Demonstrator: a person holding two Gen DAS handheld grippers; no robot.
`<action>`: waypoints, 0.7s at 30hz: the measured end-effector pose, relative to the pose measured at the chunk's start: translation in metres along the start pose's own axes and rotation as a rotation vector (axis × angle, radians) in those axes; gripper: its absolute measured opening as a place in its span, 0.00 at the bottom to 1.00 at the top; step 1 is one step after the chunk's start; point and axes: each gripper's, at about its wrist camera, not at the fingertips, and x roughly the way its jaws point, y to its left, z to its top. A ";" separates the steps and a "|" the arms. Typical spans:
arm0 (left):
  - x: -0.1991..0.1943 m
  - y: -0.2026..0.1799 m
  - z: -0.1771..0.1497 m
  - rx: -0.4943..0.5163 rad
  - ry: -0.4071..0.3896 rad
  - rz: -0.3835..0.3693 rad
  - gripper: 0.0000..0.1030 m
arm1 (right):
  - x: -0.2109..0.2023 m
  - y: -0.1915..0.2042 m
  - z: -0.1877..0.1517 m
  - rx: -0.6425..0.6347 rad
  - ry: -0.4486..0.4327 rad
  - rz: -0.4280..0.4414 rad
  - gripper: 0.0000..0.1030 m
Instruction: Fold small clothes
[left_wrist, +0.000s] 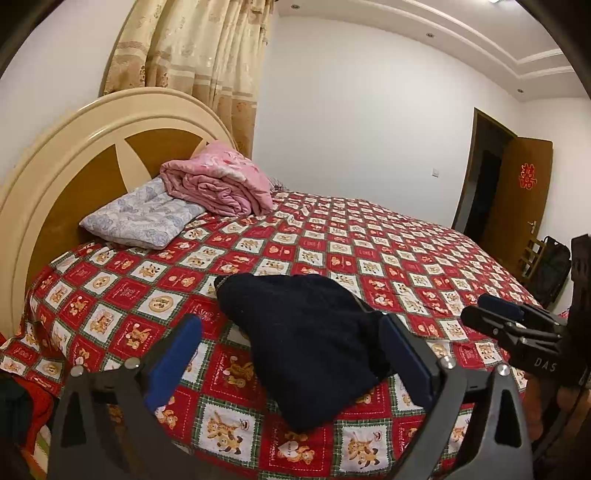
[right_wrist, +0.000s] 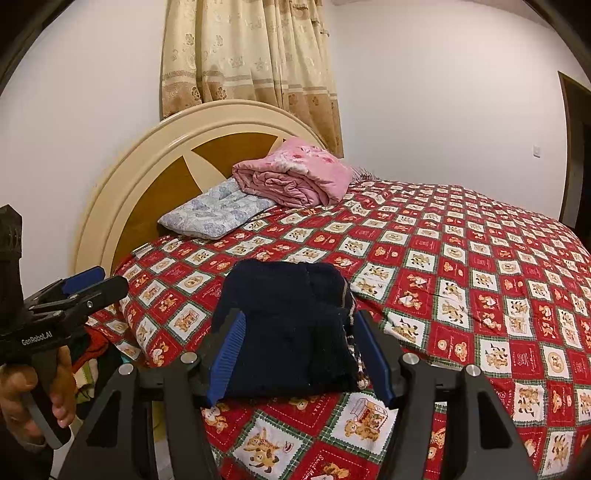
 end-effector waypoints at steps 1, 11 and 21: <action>0.000 0.000 0.000 -0.001 0.001 0.003 0.97 | -0.001 0.000 0.000 -0.001 -0.002 -0.001 0.60; 0.001 -0.001 0.001 0.005 0.017 -0.001 1.00 | -0.004 0.000 -0.001 -0.003 -0.009 -0.003 0.60; -0.013 -0.010 0.007 0.037 -0.041 0.021 1.00 | -0.015 0.003 0.001 -0.028 -0.042 -0.008 0.60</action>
